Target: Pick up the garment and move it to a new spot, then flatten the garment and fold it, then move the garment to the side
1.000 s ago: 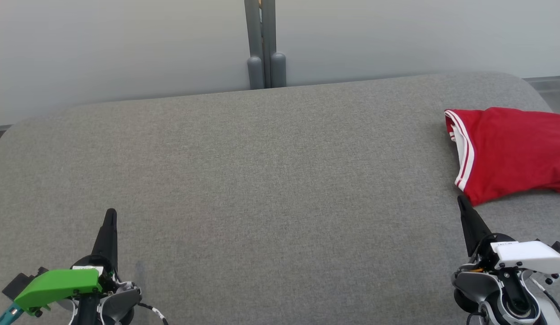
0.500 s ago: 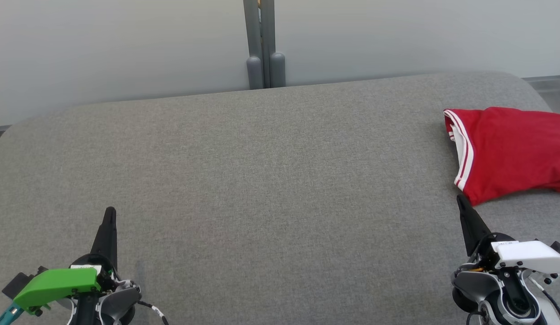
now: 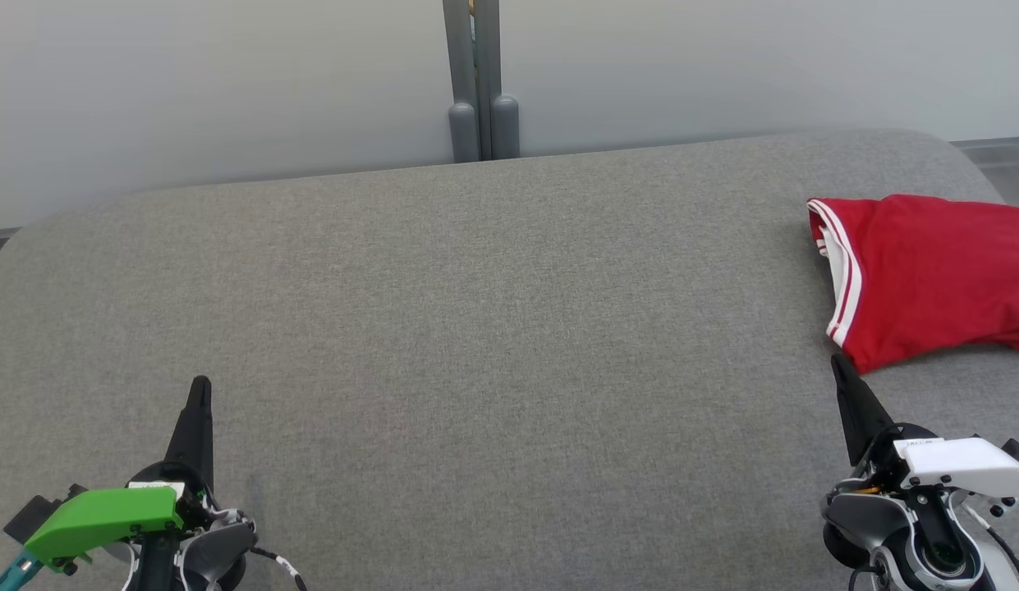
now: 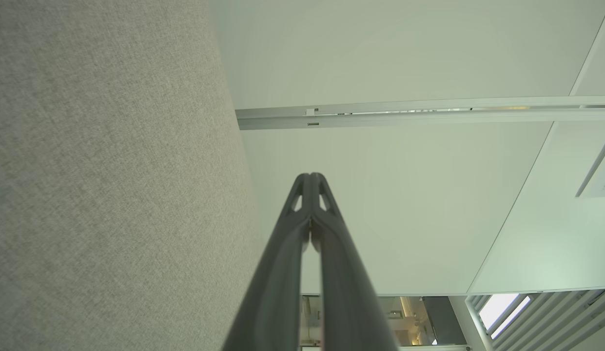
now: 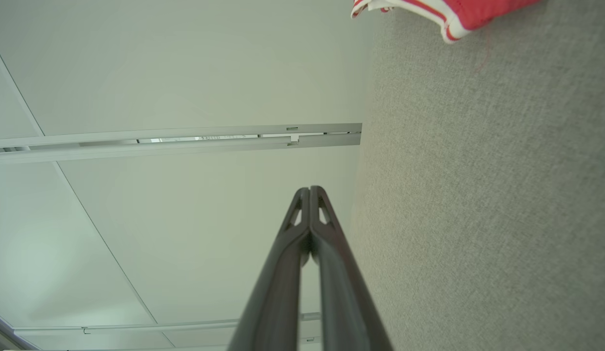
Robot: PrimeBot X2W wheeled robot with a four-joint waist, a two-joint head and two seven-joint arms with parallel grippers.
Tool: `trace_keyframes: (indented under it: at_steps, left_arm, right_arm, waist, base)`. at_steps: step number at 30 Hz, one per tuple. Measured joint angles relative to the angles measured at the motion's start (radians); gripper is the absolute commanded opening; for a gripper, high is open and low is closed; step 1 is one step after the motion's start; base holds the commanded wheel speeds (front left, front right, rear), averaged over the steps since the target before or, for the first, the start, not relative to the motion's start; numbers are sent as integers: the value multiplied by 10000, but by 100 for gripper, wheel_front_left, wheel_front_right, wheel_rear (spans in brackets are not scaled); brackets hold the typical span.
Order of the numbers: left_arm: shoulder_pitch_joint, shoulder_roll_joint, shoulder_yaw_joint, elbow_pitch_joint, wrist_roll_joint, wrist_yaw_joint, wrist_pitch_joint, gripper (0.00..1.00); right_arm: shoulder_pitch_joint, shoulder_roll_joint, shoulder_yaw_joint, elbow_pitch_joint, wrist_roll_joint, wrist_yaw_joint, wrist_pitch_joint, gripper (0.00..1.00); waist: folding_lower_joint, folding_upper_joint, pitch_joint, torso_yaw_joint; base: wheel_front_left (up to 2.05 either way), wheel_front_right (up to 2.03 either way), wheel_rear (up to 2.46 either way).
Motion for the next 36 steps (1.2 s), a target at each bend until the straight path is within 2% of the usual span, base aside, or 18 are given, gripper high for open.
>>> trace_keyframes:
  at_steps: [36]
  left_arm:
    - [-1, 0, 0, 0, 0, 0, -2, 0]
  right_arm:
    - [0, 0, 0, 0, 0, 0, 0, 0]
  waist:
    - [0, 0, 0, 0]
  base:
    - [0, 0, 0]
